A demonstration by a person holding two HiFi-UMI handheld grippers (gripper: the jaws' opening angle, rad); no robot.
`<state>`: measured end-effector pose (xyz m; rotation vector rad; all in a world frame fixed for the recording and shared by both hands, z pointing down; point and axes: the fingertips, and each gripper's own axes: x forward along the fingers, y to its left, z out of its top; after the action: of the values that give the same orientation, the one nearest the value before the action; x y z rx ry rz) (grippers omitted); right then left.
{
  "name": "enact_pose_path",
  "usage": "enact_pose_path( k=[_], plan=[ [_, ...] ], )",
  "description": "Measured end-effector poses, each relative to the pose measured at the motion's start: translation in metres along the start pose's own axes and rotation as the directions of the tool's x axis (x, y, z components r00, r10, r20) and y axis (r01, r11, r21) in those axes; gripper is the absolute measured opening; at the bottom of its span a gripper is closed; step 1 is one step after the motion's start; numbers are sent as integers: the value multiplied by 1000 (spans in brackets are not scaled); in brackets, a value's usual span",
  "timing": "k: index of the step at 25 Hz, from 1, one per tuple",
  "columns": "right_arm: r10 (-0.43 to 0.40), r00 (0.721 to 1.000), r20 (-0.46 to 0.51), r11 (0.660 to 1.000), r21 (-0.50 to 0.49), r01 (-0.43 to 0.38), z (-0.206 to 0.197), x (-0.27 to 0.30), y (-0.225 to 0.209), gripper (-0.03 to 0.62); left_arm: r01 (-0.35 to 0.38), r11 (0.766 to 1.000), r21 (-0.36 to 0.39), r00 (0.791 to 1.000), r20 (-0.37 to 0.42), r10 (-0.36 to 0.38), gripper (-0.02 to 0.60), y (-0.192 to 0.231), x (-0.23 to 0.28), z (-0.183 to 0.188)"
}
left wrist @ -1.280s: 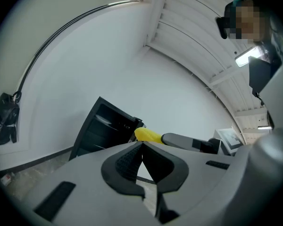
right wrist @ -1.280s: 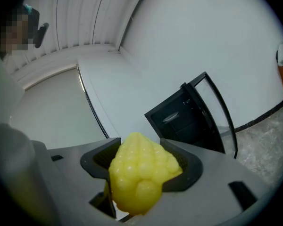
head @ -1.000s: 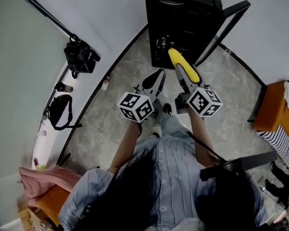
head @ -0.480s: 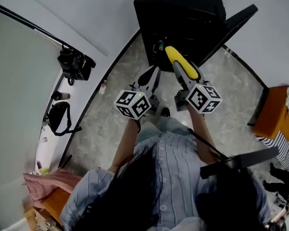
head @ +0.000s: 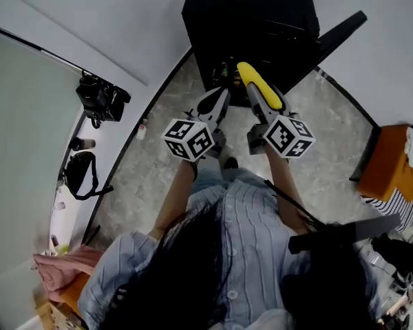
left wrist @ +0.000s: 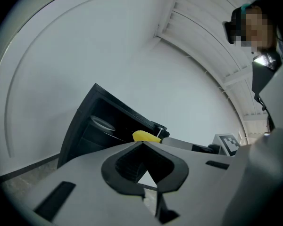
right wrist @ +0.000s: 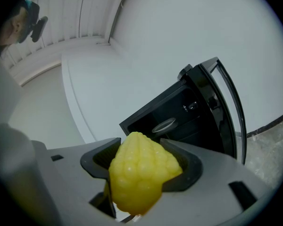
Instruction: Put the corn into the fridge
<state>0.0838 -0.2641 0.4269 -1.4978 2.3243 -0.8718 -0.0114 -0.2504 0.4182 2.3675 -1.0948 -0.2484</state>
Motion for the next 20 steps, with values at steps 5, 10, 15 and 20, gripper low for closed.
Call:
enact_pose_path(
  k=[5, 10, 15, 20],
  plan=[
    [-49, 998, 49, 999, -2, 49, 19, 18, -18, 267, 61, 998, 35, 997, -53, -59, 6, 1, 31, 3],
    [-92, 992, 86, 993, -61, 97, 31, 42, -36, 267, 84, 993, 81, 993, -87, -77, 6, 7, 45, 9],
    [-132, 985, 113, 982, -123, 146, 37, 69, -56, 267, 101, 990, 101, 990, -106, -90, 6, 11, 51, 10],
    [-202, 973, 109, 950, -222, 222, 35, 95, -74, 267, 105, 991, 83, 991, -89, -97, 6, 12, 52, 14]
  ],
)
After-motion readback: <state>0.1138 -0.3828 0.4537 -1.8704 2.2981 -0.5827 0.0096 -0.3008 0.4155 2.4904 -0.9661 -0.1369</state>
